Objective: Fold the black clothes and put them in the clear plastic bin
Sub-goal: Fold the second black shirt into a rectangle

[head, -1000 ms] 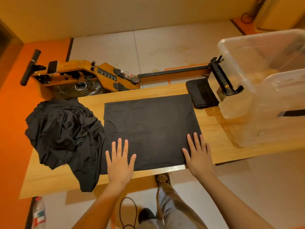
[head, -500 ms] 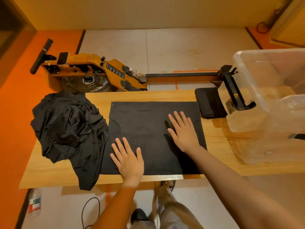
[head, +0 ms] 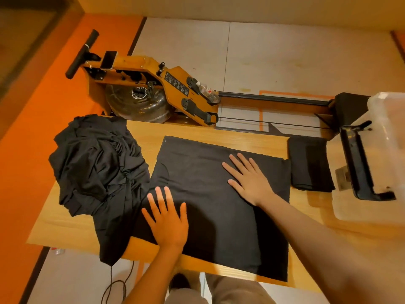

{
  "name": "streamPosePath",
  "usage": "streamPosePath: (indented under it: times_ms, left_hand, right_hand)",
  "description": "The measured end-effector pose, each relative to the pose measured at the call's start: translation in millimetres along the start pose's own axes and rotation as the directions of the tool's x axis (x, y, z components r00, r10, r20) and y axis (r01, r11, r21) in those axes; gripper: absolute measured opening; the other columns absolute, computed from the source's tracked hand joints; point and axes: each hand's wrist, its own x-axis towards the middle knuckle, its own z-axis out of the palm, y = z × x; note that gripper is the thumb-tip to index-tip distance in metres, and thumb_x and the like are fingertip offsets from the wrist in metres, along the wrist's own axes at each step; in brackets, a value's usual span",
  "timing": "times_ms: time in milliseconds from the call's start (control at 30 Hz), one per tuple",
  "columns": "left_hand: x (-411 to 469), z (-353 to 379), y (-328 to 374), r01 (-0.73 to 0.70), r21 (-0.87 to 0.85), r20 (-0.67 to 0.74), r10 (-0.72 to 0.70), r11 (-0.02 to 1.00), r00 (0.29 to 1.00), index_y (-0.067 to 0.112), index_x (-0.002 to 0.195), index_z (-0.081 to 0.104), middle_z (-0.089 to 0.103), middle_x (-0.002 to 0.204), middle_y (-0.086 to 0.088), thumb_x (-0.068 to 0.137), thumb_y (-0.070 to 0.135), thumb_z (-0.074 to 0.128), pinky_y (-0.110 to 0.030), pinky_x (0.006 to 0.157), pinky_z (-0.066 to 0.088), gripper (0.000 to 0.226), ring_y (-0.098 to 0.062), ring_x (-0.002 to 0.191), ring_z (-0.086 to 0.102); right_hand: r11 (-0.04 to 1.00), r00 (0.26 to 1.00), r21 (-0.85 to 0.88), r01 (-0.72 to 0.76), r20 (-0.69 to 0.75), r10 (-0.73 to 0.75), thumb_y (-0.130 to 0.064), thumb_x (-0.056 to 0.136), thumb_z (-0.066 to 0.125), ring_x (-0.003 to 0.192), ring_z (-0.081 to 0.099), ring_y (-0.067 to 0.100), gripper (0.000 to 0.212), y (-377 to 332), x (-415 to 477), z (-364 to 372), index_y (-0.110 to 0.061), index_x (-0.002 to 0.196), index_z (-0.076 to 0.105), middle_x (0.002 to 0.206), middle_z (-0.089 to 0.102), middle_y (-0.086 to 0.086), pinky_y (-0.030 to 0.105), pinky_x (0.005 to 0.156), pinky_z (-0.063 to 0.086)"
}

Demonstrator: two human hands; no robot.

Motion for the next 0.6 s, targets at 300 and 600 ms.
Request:
streamPosePath:
  times_ms: [300, 600]
  left_hand:
    - [81, -15, -7, -0.359, 0.094, 0.062, 0.354, 0.929, 0.933, 0.016, 0.151, 0.029, 0.029, 0.157, -0.011, 0.099, 0.06, 0.008, -0.056, 0.114, 0.016, 0.071, -0.032, 0.145, 0.019]
    - [165, -41, 22, -0.727, 0.158, 0.294, 0.671, 0.668, 0.681, 0.029, 0.15, -0.009, -0.005, 0.163, 0.002, 0.084, 0.072, -0.008, -0.044, 0.117, -0.011, 0.078, -0.02, 0.148, -0.014]
  right_hand:
    - [0.899, 0.903, 0.169, -0.403, -0.087, 0.421, -0.058, 0.092, -0.004, 0.146, -0.013, 0.017, 0.063, -25, -34, 18, -0.036, 0.151, 0.002, 0.159, -0.004, -0.004, 0.034, 0.115, -0.016]
    - [0.578, 0.584, 0.299, -0.759, -0.078, 0.808, -0.052, 0.096, 0.008, 0.148, 0.005, 0.026, 0.063, -104, -63, 41, -0.027, 0.153, 0.013, 0.16, 0.014, 0.007, 0.043, 0.117, -0.002]
